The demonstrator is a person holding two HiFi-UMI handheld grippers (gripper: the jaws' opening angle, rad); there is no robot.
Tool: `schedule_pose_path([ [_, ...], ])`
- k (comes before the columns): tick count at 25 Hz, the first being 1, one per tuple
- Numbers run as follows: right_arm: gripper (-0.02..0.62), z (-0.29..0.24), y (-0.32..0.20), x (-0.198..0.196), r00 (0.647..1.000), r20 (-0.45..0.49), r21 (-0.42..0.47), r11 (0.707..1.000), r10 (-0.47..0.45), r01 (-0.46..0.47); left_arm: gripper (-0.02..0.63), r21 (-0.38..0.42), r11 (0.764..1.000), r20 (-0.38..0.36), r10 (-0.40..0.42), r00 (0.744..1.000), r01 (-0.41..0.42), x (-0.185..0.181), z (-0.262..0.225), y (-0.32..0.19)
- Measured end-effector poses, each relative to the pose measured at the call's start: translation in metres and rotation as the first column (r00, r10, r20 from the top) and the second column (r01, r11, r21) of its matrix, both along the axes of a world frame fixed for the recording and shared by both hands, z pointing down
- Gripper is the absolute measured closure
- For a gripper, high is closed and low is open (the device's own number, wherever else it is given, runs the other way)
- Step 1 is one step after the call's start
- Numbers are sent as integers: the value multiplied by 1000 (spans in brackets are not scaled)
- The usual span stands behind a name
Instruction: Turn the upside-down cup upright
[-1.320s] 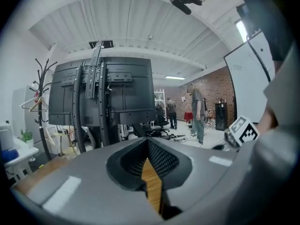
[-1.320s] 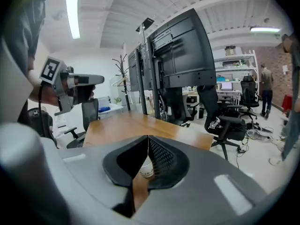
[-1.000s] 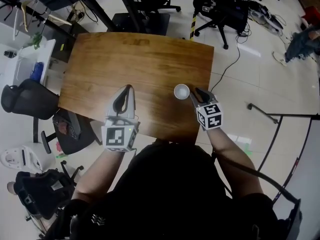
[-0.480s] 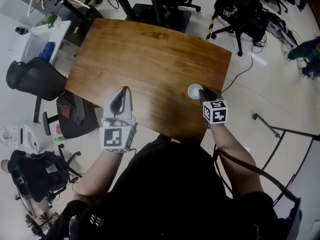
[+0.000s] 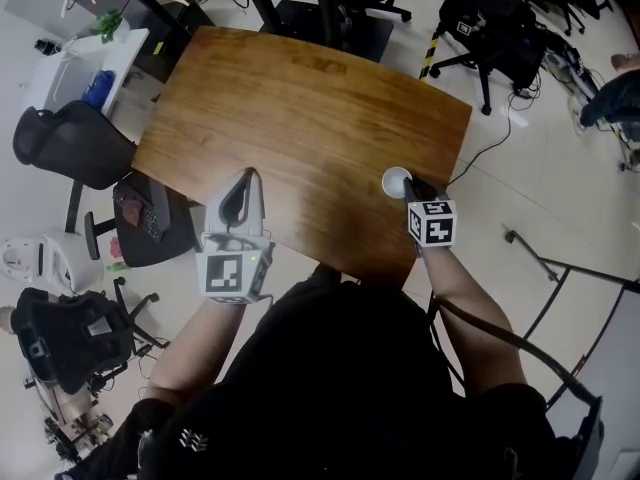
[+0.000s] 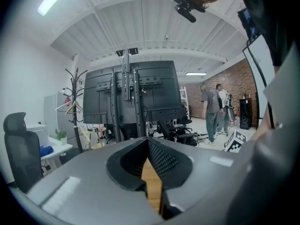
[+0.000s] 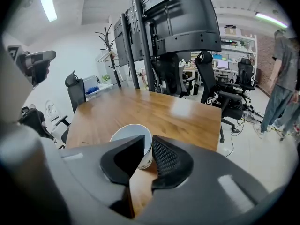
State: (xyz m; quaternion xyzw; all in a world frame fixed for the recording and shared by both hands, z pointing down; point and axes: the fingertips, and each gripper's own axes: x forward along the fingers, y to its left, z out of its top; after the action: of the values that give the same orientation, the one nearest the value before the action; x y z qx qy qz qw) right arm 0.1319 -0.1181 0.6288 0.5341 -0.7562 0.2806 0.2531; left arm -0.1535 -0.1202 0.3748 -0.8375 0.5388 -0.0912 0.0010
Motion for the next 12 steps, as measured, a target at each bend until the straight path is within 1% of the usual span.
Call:
schedule_pose_path([
  [3, 549, 1, 0, -2, 1000, -12, 1, 1000, -7, 7, 606, -3, 1000, 3, -3, 1000, 3, -1, 0, 2],
  [5, 570, 1, 0, -1, 1000, -29, 5, 1000, -9, 9, 606, -6, 1000, -3, -14, 1000, 14, -3, -2, 2],
  [7, 572, 1, -1, 2, 998, -54, 13, 1000, -12, 12, 606, -6, 1000, -6, -24, 1000, 24, -4, -3, 3],
  [10, 572, -8, -8, 14, 992, -126, 63, 998, 5, 3, 606, 4, 1000, 21, -20, 1000, 20, -9, -1, 4],
  [12, 572, -17, -14, 23, 982, -186, 102, 995, 16, 3, 606, 8, 1000, 26, -22, 999, 22, -10, -2, 5],
])
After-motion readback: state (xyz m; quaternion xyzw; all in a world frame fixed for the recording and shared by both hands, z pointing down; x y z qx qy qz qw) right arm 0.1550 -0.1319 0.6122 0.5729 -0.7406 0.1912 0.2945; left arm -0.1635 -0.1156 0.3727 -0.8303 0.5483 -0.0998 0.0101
